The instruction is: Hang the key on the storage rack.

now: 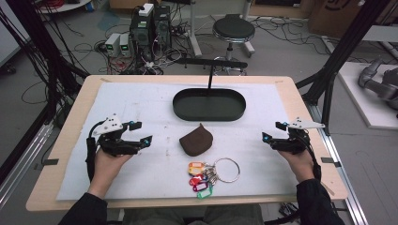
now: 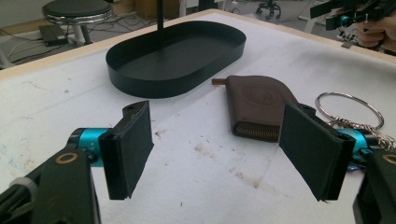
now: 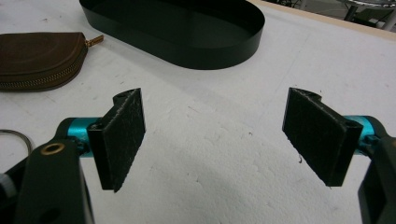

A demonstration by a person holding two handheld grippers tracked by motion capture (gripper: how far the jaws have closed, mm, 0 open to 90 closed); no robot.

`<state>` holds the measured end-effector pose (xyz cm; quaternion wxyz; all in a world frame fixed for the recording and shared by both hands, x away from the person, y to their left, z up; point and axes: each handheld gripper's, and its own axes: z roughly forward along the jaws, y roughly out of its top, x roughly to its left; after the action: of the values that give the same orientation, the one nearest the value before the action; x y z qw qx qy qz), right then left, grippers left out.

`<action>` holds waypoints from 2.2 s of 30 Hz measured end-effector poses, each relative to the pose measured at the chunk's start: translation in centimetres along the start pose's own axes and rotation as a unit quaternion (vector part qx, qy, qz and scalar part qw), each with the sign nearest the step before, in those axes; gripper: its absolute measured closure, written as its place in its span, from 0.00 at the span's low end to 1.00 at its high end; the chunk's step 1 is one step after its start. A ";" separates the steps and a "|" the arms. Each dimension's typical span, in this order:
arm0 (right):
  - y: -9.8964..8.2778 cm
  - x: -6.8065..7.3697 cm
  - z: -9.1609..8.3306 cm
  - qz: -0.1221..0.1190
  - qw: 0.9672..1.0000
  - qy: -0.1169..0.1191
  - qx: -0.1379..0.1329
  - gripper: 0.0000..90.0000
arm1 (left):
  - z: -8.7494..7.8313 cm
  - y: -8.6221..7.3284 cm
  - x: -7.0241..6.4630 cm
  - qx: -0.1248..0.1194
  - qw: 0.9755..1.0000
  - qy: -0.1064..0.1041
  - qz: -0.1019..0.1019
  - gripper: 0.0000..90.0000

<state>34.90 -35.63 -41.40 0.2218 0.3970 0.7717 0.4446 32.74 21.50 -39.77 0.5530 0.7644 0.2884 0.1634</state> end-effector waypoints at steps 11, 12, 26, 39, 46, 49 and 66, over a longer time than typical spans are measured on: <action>0.1 1.1 0.5 -0.004 0.998 0.058 0.002 0.39 | 1.2 -0.1 -0.5 0.010 1.000 -0.018 0.003 0.29; 0.1 1.2 0.6 -0.007 0.998 0.064 0.005 0.41 | 1.3 -0.1 -0.6 0.011 1.000 -0.019 0.003 0.29; 0.0 5.4 3.5 -0.043 0.978 0.190 0.068 0.66 | 2.3 0.1 -1.0 0.023 0.999 -0.024 0.012 0.29; -0.5 7.7 4.6 -0.071 0.965 0.224 0.117 0.73 | 2.4 0.0 -1.0 0.026 0.999 -0.024 0.011 0.29; -0.7 8.8 5.1 -0.106 0.960 0.218 0.143 0.79 | 2.6 0.1 -1.1 0.031 0.999 -0.024 0.016 0.29; -0.8 9.2 5.1 -0.132 0.959 0.203 0.146 0.85 | 2.6 0.1 -1.1 0.032 0.999 -0.024 0.015 0.29; -0.3 8.8 4.6 -0.141 0.969 0.167 0.113 0.98 | 2.4 0.0 -1.2 0.033 0.999 -0.022 0.014 0.29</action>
<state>32.81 -26.23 -43.85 0.1039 0.2273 0.8912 0.3785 33.17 18.88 -40.46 0.5312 0.7899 0.2705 0.1442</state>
